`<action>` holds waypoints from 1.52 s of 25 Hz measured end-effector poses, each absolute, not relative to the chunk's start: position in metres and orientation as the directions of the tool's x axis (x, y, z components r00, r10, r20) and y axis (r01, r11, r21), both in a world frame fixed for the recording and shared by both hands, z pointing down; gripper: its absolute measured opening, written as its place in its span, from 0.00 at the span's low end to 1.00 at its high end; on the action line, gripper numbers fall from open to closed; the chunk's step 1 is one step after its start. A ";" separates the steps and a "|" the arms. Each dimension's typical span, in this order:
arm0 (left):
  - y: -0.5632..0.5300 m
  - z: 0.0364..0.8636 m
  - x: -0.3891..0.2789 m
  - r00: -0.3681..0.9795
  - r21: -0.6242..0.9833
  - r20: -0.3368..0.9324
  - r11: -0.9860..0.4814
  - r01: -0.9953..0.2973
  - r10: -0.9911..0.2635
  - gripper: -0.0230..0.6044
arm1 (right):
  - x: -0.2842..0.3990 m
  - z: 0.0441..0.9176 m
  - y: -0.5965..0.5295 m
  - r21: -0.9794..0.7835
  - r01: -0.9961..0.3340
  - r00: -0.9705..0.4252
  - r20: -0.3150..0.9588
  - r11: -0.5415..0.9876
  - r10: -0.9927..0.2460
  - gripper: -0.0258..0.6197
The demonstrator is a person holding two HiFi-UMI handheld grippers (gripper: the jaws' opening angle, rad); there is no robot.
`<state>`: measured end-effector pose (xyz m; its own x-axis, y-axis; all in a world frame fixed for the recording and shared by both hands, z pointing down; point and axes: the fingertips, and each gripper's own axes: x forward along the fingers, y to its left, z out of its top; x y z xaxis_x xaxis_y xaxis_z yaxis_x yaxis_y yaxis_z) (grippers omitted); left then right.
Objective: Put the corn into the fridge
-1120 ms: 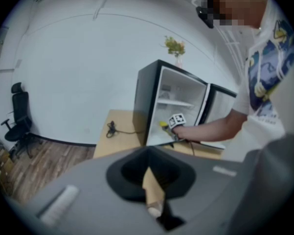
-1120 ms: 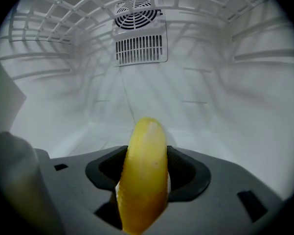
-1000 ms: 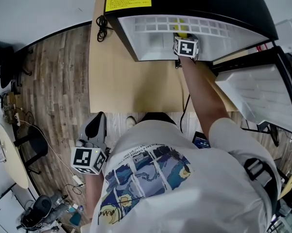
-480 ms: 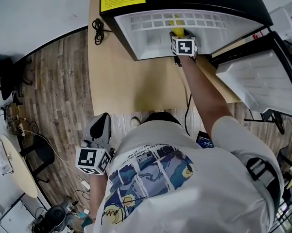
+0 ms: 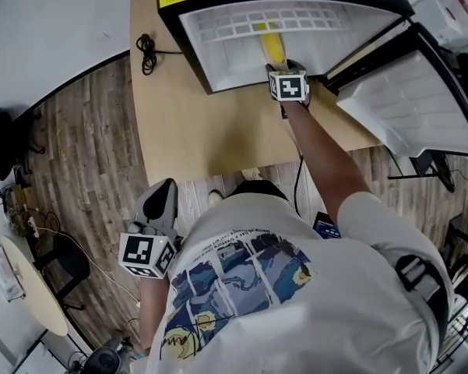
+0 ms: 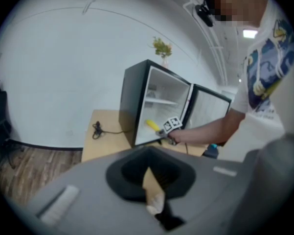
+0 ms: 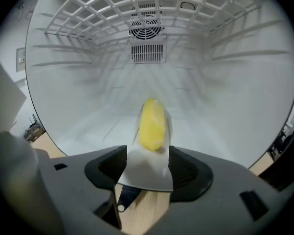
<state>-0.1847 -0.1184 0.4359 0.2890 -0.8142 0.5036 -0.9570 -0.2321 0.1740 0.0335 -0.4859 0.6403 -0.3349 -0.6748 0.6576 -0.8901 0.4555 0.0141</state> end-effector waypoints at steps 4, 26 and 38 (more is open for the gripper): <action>-0.109 0.436 -0.188 0.323 0.182 0.498 -0.267 -0.946 -0.805 0.05 | 0.041 0.640 -0.467 0.020 -0.901 -0.311 0.665 0.433 -0.679 0.42; -0.062 0.442 -0.189 0.533 0.208 0.433 -0.495 -0.844 -0.727 0.05 | 0.072 0.619 -0.293 -0.012 -0.922 -0.292 0.677 0.386 -0.676 0.37; -0.041 0.449 -0.177 0.621 0.229 0.404 -0.583 -0.779 -0.671 0.05 | 0.076 0.583 -0.189 0.003 -0.898 -0.328 0.661 0.440 -0.674 0.17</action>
